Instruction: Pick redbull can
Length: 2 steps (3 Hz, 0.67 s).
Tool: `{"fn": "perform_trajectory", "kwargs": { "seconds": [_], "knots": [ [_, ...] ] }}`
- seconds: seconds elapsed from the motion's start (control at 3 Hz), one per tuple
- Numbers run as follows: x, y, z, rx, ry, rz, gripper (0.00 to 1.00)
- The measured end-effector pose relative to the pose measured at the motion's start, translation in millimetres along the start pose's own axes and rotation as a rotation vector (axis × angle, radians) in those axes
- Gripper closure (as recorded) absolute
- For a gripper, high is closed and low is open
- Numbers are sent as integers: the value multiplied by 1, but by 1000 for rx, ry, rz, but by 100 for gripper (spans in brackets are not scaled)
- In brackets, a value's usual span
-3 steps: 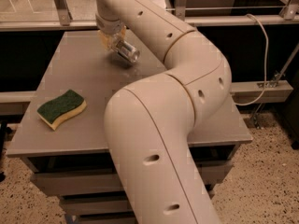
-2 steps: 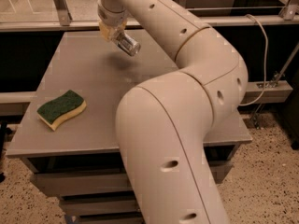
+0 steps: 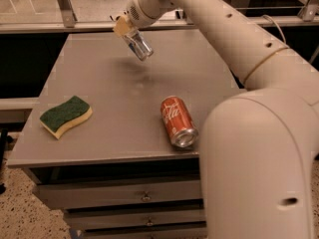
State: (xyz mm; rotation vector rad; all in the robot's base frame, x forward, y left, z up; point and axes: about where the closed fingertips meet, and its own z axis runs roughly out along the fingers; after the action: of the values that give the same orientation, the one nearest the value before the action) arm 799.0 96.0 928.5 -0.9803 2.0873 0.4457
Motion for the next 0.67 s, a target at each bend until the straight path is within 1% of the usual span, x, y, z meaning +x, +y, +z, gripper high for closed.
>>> {"fn": "perform_trajectory", "kwargs": {
  "seconds": [0.33, 0.67],
  "knots": [
    [4, -19, -37, -65, -212, 36, 100],
    [13, -41, -75, -114, -393, 67, 100]
  ]
}}
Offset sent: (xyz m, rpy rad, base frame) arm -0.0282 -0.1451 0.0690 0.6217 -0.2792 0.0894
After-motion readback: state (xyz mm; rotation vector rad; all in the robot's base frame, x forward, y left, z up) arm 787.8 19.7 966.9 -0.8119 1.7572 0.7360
